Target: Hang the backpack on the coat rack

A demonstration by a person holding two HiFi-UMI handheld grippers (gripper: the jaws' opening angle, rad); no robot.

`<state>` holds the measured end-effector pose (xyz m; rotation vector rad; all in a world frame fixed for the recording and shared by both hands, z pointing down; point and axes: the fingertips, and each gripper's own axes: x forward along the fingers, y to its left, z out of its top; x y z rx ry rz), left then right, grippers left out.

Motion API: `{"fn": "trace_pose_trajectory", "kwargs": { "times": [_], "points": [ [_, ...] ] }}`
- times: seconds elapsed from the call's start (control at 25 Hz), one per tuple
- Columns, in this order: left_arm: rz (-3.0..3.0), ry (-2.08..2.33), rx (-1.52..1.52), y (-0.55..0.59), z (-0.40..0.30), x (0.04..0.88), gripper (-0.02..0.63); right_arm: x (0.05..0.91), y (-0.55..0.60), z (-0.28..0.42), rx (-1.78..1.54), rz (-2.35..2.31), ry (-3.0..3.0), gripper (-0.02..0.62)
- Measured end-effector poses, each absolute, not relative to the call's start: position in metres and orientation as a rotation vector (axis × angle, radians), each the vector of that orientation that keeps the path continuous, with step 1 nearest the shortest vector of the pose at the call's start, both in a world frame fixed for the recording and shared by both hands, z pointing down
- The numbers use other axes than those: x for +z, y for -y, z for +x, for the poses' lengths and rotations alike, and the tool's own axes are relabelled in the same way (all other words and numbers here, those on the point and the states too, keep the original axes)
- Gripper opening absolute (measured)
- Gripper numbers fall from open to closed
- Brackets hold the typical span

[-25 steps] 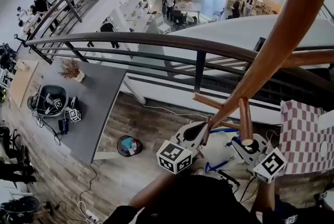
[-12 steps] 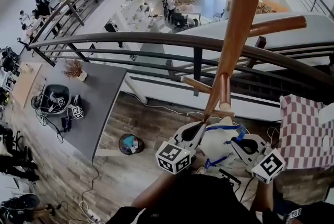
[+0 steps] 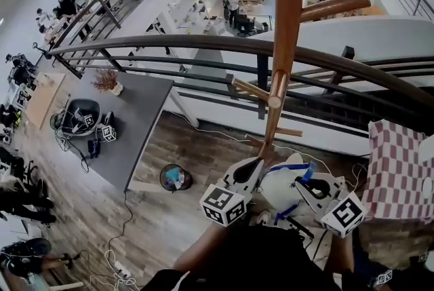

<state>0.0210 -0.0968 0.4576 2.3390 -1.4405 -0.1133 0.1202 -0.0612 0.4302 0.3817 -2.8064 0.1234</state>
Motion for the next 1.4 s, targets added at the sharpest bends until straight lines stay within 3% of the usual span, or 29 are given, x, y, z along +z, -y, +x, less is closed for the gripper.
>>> {"fn": "trace_pose_trajectory", "kwargs": {
  "times": [1.4],
  "points": [
    [2.409, 1.219, -0.070, 0.074, -0.026, 0.474, 0.008, 0.464, 0.031, 0.050, 0.239, 0.669, 2.707, 0.020]
  ]
}}
